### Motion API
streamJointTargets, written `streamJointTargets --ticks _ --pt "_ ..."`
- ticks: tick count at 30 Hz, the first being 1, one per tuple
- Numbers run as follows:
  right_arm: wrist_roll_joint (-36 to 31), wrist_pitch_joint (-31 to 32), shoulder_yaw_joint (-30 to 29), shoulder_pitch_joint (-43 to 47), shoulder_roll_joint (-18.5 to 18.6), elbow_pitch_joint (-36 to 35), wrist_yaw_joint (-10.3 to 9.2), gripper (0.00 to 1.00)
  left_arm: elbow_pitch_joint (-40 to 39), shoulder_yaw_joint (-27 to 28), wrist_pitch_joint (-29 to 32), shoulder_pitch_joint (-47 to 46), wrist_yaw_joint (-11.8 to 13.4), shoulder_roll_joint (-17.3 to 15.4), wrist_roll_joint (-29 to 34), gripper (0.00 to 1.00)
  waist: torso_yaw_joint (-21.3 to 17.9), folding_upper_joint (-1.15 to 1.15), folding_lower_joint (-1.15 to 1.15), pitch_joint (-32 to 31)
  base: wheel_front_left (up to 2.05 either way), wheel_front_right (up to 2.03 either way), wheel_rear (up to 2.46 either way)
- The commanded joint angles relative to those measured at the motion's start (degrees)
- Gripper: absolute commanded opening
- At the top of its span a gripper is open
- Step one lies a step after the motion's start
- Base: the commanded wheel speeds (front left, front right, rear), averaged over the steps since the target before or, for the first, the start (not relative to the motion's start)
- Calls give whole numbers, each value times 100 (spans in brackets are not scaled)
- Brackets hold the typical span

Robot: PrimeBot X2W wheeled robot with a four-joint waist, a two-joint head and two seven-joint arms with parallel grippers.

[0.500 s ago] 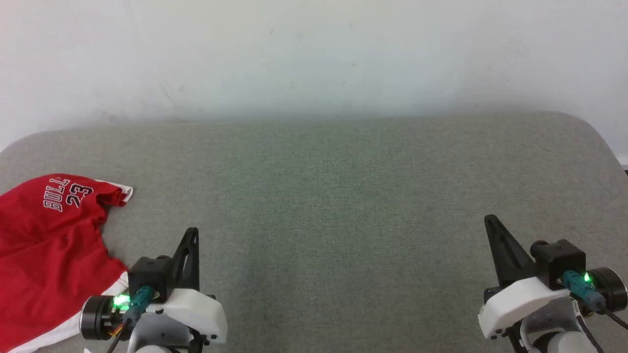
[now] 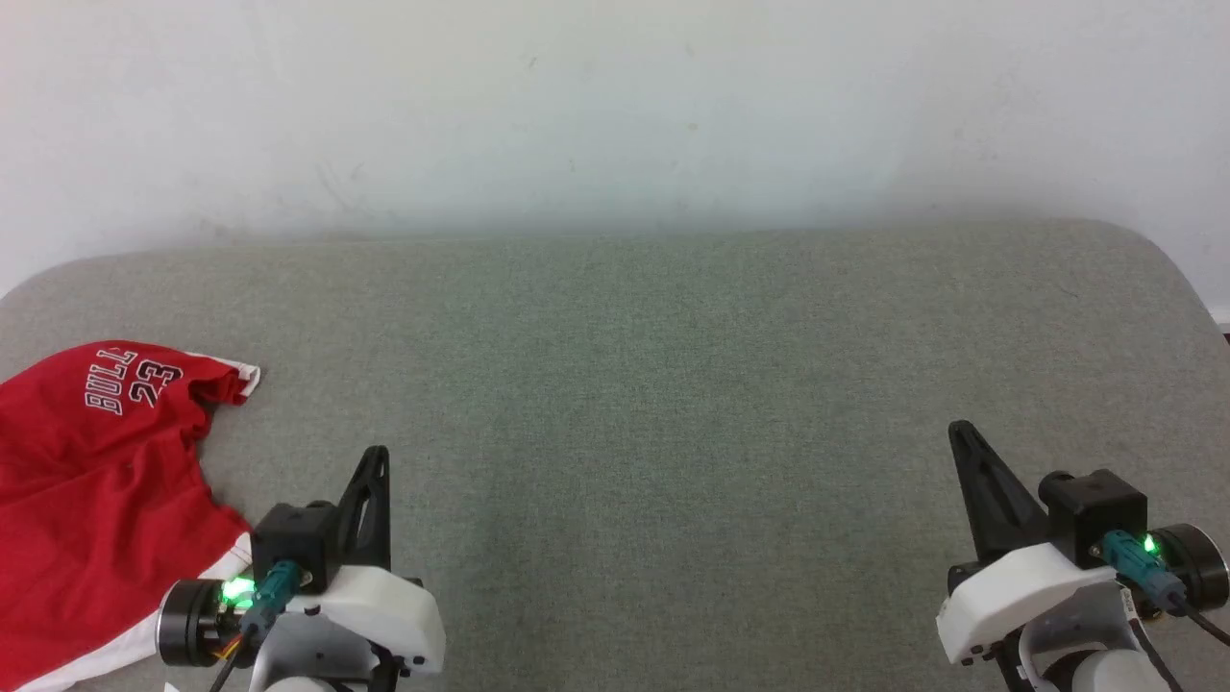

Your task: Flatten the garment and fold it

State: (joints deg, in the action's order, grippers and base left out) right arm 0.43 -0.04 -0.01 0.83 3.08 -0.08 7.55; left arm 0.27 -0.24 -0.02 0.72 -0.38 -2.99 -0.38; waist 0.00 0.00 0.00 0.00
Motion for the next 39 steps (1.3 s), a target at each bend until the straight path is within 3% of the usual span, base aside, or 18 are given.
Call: streamJointTargets --ticks 1,2,3,25,39 --pt "-43 4 1 -83 -21 8 -6 0 -27 24 2 -72 38 12 38 0 0 0 0 0 0 0 0" --pt "-43 4 1 -83 -21 8 -6 0 -27 24 2 -72 38 12 38 0 0 0 0 0 0 0 0" --pt "2 -1 0 2 1 0 0 100 1 -3 -1 1 -1 -1 -2 100 0 0 0 0 0 0 0" --pt "153 -260 -119 -12 -1 179 -1 100 68 -124 -261 -75 27 1 -352 100 49 0 0 -2 0 0 0" --pt "201 -427 -164 -14 -4 177 -2 100 77 -155 -429 -119 57 3 -580 100 347 0 0 8 0 0 0"
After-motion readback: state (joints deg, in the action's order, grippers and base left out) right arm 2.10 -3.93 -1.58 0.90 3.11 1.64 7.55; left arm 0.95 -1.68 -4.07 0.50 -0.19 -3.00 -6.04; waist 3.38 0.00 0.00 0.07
